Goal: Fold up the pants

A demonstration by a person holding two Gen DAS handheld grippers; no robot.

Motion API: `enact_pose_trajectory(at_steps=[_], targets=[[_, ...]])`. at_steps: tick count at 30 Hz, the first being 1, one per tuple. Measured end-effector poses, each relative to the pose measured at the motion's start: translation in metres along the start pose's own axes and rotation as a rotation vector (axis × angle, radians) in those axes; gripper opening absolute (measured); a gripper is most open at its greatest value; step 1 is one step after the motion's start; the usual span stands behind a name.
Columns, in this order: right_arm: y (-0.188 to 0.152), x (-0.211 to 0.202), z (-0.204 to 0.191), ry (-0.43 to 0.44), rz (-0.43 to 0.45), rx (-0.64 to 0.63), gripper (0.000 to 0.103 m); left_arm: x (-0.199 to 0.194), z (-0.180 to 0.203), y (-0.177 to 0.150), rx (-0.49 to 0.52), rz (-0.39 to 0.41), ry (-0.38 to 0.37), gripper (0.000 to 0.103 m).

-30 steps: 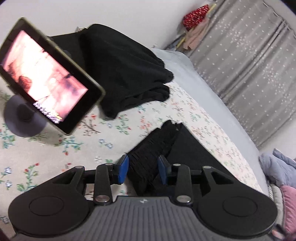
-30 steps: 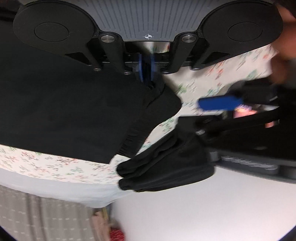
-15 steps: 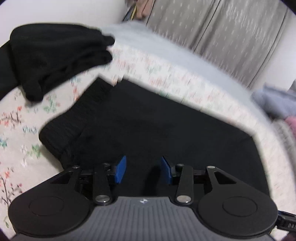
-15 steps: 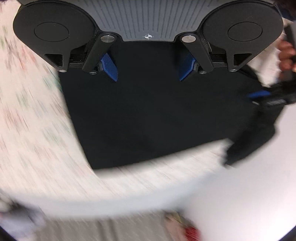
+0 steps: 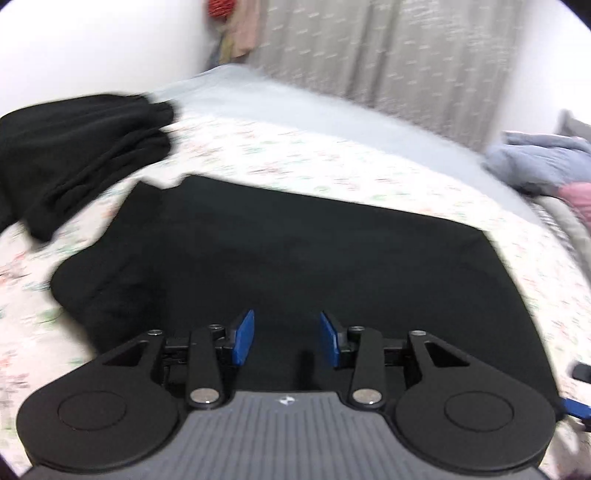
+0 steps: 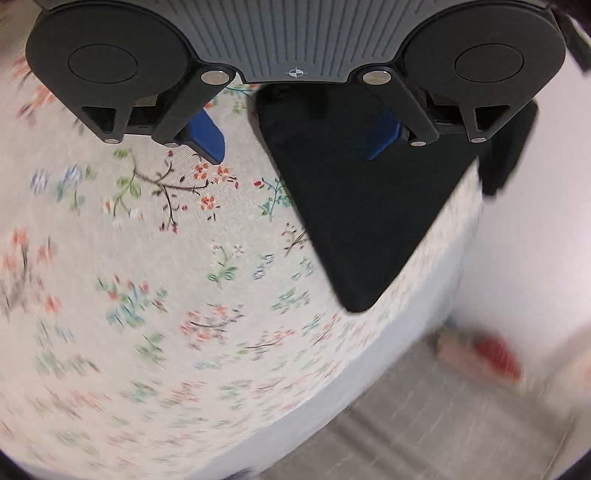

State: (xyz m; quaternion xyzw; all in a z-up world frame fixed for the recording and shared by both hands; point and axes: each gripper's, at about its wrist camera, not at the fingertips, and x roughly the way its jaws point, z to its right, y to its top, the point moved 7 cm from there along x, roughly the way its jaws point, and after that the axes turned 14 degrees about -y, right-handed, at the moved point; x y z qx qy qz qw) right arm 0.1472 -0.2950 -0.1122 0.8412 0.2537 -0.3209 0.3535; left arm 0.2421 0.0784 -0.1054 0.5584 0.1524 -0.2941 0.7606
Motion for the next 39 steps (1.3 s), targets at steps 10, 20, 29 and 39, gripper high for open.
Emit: enact_pose_trajectory(at_steps=[10, 20, 29, 39], targets=[[-0.016, 0.009, -0.005, 0.065, 0.085, 0.14, 0.019, 0.055, 0.059, -0.036, 0.139, -0.096, -0.078, 0.054], [-0.026, -0.054, -0.128, 0.038, 0.51, -0.342, 0.006, 0.035, 0.033, -0.031, -0.121, -0.109, -0.289, 0.054], [-0.115, -0.079, -0.274, 0.08, 0.709, -0.796, 0.006, -0.035, -0.077, 0.013, -0.484, 0.055, -0.302, 0.054], [-0.272, 0.008, -0.402, 0.234, 0.535, -1.054, 0.005, -0.115, -0.167, 0.037, -0.429, 0.164, -0.057, 0.054]])
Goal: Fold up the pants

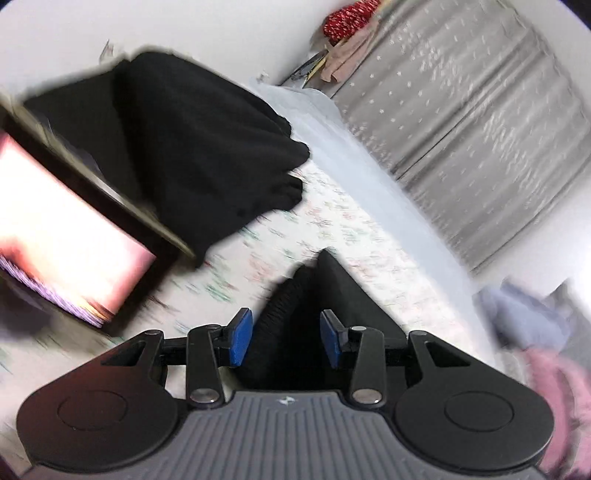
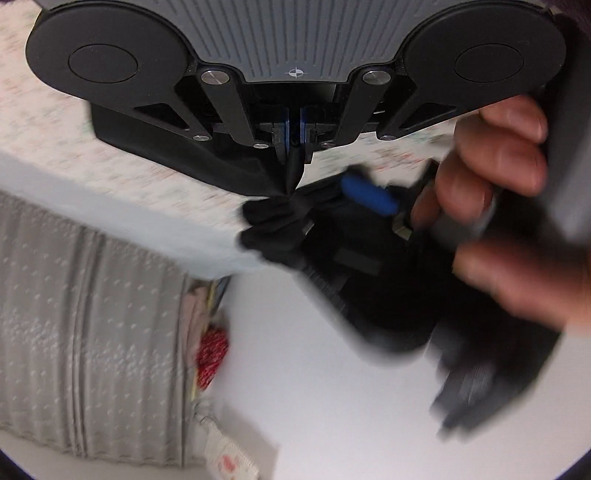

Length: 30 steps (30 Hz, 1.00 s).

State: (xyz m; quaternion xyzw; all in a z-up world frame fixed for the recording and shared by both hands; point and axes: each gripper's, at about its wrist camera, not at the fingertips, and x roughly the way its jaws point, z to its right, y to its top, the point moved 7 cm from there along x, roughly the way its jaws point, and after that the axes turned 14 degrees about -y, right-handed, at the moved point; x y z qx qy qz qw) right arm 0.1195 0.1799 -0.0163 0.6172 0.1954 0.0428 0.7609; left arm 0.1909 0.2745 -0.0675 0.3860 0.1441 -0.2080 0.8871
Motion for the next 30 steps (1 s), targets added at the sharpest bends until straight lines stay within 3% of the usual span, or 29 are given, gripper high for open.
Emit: enact_pose_trajectory(at_steps=[5, 7, 10, 11, 12, 14, 16, 19, 21, 23, 26, 30], targets=[[-0.007, 0.011, -0.012, 0.014, -0.051, 0.036, 0.006, -0.01, -0.009, 0.015, 0.028, -0.013, 0.036, 0.054], [-0.011, 0.018, -0.013, 0.062, -0.106, 0.045, 0.007, -0.009, -0.004, 0.015, 0.076, -0.027, 0.052, 0.059], [-0.025, 0.024, -0.009, 0.149, -0.211, 0.056, 0.019, 0.001, -0.001, 0.014, 0.097, -0.067, 0.034, 0.062], [-0.025, 0.018, -0.006, 0.181, -0.223, 0.069, 0.036, 0.006, -0.005, 0.015, 0.097, -0.075, 0.032, 0.062], [-0.025, 0.009, -0.002, 0.216, -0.236, 0.093, 0.059, 0.007, -0.005, 0.015, 0.101, -0.079, 0.032, 0.062], [-0.019, -0.012, 0.008, 0.288, -0.234, 0.137, 0.075, 0.011, -0.002, 0.012, 0.129, -0.087, 0.034, 0.062], [-0.012, -0.036, 0.028, 0.317, -0.199, 0.157, 0.075, 0.018, 0.005, 0.008, 0.164, -0.097, 0.023, 0.062], [-0.011, -0.053, 0.082, 0.195, -0.175, 0.268, 0.075, 0.03, 0.019, -0.002, 0.195, -0.102, -0.036, 0.062], [-0.019, -0.042, 0.123, 0.1, -0.212, 0.388, 0.075, 0.045, 0.028, -0.013, 0.22, -0.139, -0.067, 0.062], [-0.034, -0.023, 0.148, 0.043, -0.294, 0.457, 0.075, 0.062, 0.032, -0.027, 0.264, -0.184, -0.038, 0.062], [-0.065, -0.003, 0.151, 0.026, -0.408, 0.408, 0.071, 0.087, 0.021, -0.045, 0.315, -0.239, 0.06, 0.062], [-0.074, -0.005, 0.131, 0.006, -0.39, 0.229, 0.073, 0.09, 0.021, -0.05, 0.427, -0.247, 0.147, 0.061]])
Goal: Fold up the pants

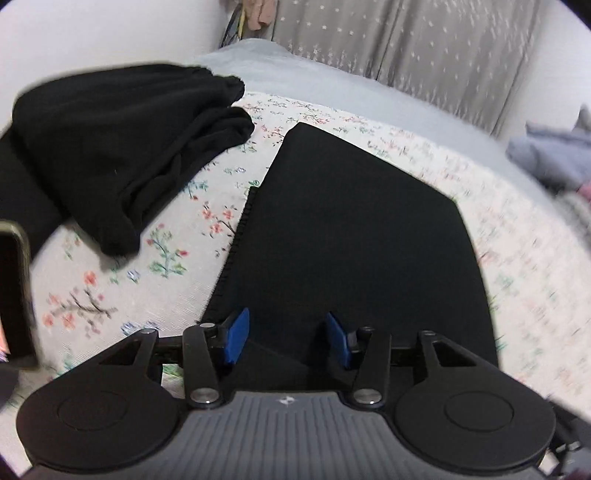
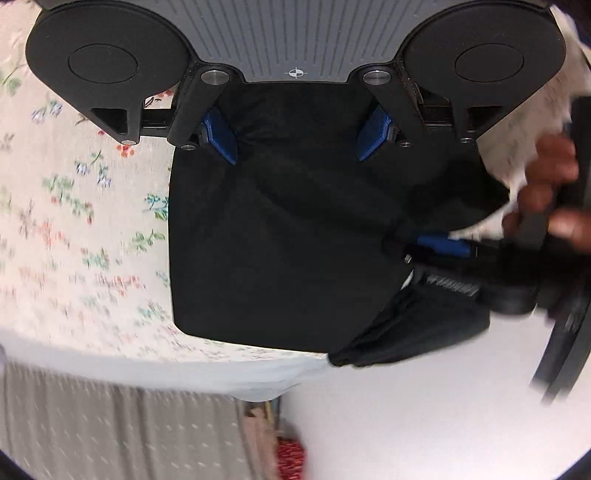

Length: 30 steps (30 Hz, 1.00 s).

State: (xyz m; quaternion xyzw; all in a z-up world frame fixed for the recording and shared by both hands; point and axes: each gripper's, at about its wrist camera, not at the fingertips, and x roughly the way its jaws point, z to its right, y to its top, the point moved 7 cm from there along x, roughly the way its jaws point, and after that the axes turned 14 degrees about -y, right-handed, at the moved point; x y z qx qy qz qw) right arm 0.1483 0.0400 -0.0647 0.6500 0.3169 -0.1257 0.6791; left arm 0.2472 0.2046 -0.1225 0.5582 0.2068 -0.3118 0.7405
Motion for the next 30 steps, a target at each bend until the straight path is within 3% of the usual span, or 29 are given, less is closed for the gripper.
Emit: enact_pose_trajectory(at_steps=[2, 5, 8, 10, 12, 15, 18, 21, 22, 24, 25, 26, 27, 28, 30], targets=[[0.008, -0.003, 0.002, 0.023, -0.033, 0.012, 0.074, -0.004, -0.001, 0.003, 0.015, 0.013, 0.035, 0.061], [0.028, -0.017, 0.023, 0.124, -0.008, 0.15, 0.075, -0.014, -0.011, 0.015, -0.057, 0.072, 0.014, 0.062], [0.039, -0.014, 0.059, 0.142, -0.014, 0.271, 0.075, -0.018, -0.025, 0.025, -0.097, 0.102, 0.051, 0.064], [0.039, 0.004, 0.083, 0.137, -0.059, 0.337, 0.075, -0.014, -0.037, 0.028, -0.142, 0.104, 0.076, 0.072], [0.039, 0.023, 0.099, 0.159, -0.113, 0.408, 0.076, -0.007, -0.046, 0.026, -0.197, 0.088, 0.055, 0.081], [0.04, 0.041, 0.11, 0.258, -0.137, 0.502, 0.076, 0.006, -0.047, 0.022, -0.247, 0.057, -0.025, 0.086], [0.047, 0.051, 0.111, 0.332, -0.149, 0.524, 0.075, 0.011, -0.048, 0.022, -0.27, 0.054, -0.048, 0.094], [0.052, 0.06, 0.103, 0.345, -0.15, 0.507, 0.071, 0.015, -0.045, 0.023, -0.276, 0.045, -0.063, 0.096], [0.054, 0.065, 0.099, 0.341, -0.148, 0.499, 0.066, 0.017, -0.045, 0.023, -0.276, 0.044, -0.067, 0.088], [0.05, 0.073, 0.093, 0.297, -0.158, 0.467, 0.026, 0.018, -0.039, 0.025, -0.247, 0.039, -0.062, 0.073], [0.051, 0.078, 0.091, 0.281, -0.163, 0.457, 0.022, 0.018, -0.034, 0.026, -0.202, 0.039, -0.033, 0.067], [0.053, 0.076, 0.091, 0.276, -0.151, 0.446, 0.013, 0.017, -0.031, 0.029, -0.16, 0.043, -0.002, 0.049], [0.057, 0.071, 0.092, 0.272, -0.131, 0.431, 0.01, 0.012, -0.027, 0.033, -0.143, 0.059, 0.018, 0.026], [0.062, 0.063, 0.094, 0.261, -0.105, 0.415, 0.009, 0.007, -0.022, 0.038, -0.156, 0.08, 0.001, 0.019], [0.074, 0.05, 0.099, 0.233, -0.063, 0.385, 0.008, -0.001, -0.005, 0.048, -0.161, 0.111, -0.065, 0.015]])
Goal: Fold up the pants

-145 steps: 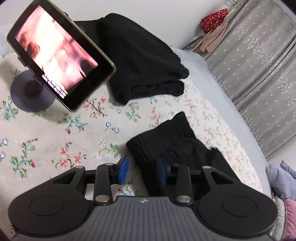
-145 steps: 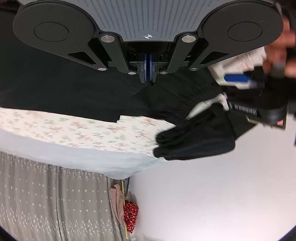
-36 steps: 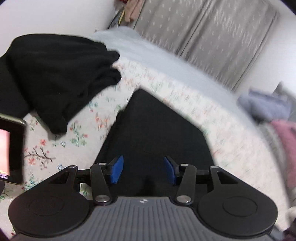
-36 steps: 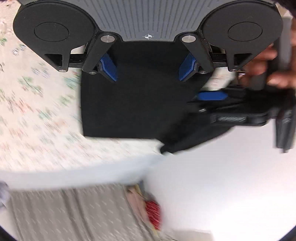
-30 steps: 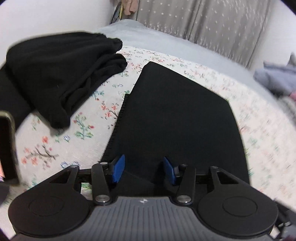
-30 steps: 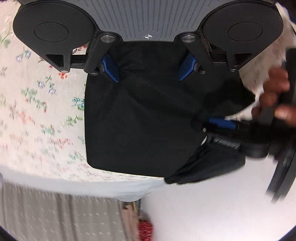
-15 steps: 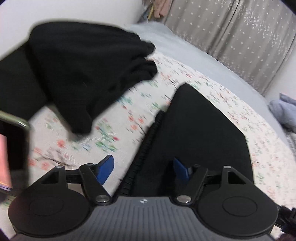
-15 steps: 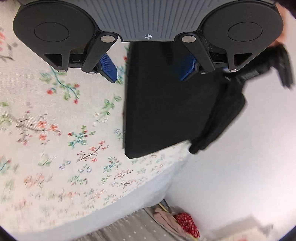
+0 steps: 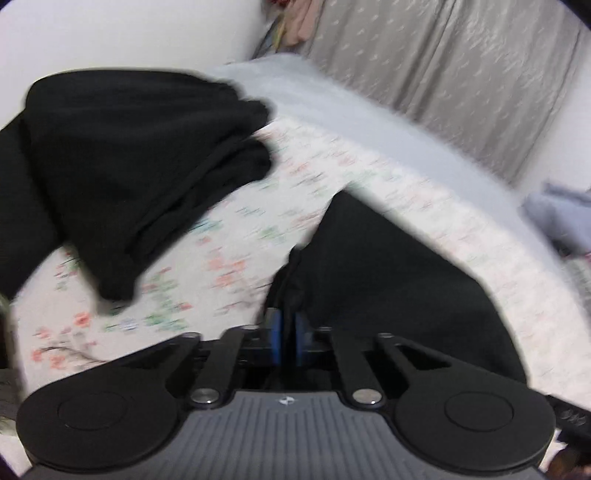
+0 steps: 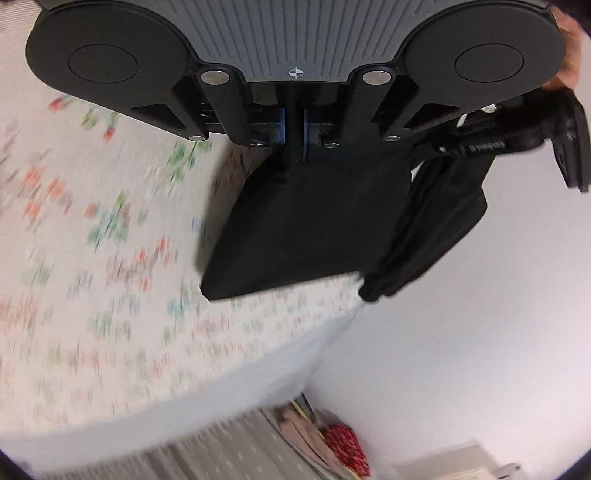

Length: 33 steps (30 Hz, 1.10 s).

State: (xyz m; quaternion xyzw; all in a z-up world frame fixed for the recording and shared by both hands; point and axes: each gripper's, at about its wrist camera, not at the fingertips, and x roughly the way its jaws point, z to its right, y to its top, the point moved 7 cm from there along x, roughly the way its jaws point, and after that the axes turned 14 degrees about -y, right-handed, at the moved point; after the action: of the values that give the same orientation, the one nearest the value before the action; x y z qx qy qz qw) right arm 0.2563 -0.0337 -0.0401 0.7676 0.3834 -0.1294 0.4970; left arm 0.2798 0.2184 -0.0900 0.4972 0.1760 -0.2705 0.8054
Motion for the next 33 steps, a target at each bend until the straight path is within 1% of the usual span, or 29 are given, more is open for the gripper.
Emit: enact_pose_trajectory(at_steps=[2, 3, 6, 10, 11, 13, 16, 17, 18, 19, 20, 21, 22, 23, 24, 25, 26, 27, 30, 31, 33], targets=[[0.014, -0.02, 0.001, -0.028, 0.039, -0.045, 0.008, 0.002, 0.024, 0.0, 0.034, -0.001, -0.019, 0.015], [0.021, -0.028, 0.003, -0.044, 0.056, -0.069, 0.008, 0.005, 0.038, -0.002, 0.048, -0.004, -0.042, 0.015], [0.046, -0.057, 0.018, -0.113, 0.109, -0.132, 0.008, 0.021, 0.075, -0.009, 0.017, -0.001, -0.136, 0.015], [0.076, -0.089, 0.066, -0.23, 0.138, -0.177, 0.008, 0.06, 0.129, -0.026, 0.0, -0.026, -0.221, 0.015], [0.081, -0.095, 0.082, -0.263, 0.139, -0.185, 0.008, 0.068, 0.142, -0.032, 0.007, -0.03, -0.231, 0.015], [0.088, -0.1, 0.114, -0.324, 0.137, -0.196, 0.008, 0.083, 0.167, -0.048, 0.058, -0.046, -0.231, 0.016], [0.086, -0.092, 0.162, -0.378, 0.099, -0.178, 0.008, 0.104, 0.192, -0.073, 0.12, -0.071, -0.202, 0.019], [0.08, -0.084, 0.176, -0.391, 0.077, -0.166, 0.01, 0.107, 0.197, -0.077, 0.145, -0.067, -0.186, 0.024], [0.071, -0.074, 0.191, -0.401, 0.045, -0.141, 0.018, 0.109, 0.199, -0.081, 0.182, -0.066, -0.164, 0.029], [0.062, -0.065, 0.204, -0.406, 0.018, -0.108, 0.025, 0.111, 0.199, -0.084, 0.203, -0.072, -0.152, 0.032], [0.052, -0.06, 0.215, -0.397, 0.013, -0.072, 0.025, 0.112, 0.195, -0.084, 0.2, -0.076, -0.152, 0.033], [0.05, -0.06, 0.218, -0.381, 0.026, -0.052, 0.026, 0.113, 0.191, -0.083, 0.184, -0.078, -0.164, 0.034], [0.052, -0.06, 0.218, -0.371, 0.026, -0.039, 0.027, 0.113, 0.186, -0.082, 0.163, -0.081, -0.177, 0.041], [0.055, -0.063, 0.217, -0.369, 0.021, -0.028, 0.034, 0.113, 0.181, -0.08, 0.145, -0.084, -0.179, 0.045], [0.058, -0.065, 0.216, -0.375, 0.022, -0.018, 0.046, 0.111, 0.177, -0.079, 0.132, -0.082, -0.173, 0.049], [0.059, -0.069, 0.215, -0.386, 0.029, -0.021, 0.056, 0.107, 0.175, -0.077, 0.12, -0.079, -0.169, 0.05], [0.06, -0.074, 0.217, -0.399, 0.041, -0.027, 0.071, 0.109, 0.175, -0.076, 0.11, -0.078, -0.169, 0.05], [0.061, -0.08, 0.218, -0.409, 0.055, -0.029, 0.073, 0.106, 0.174, -0.076, 0.102, -0.078, -0.171, 0.05], [0.064, -0.1, 0.22, -0.403, 0.085, -0.001, 0.072, 0.097, 0.176, -0.08, 0.113, -0.08, -0.156, 0.05], [0.065, -0.109, 0.218, -0.414, 0.097, 0.003, 0.072, 0.093, 0.176, -0.08, 0.118, -0.079, -0.146, 0.05], [0.069, -0.127, 0.21, -0.441, 0.127, -0.03, 0.072, 0.084, 0.175, -0.078, 0.113, -0.075, -0.114, 0.049]])
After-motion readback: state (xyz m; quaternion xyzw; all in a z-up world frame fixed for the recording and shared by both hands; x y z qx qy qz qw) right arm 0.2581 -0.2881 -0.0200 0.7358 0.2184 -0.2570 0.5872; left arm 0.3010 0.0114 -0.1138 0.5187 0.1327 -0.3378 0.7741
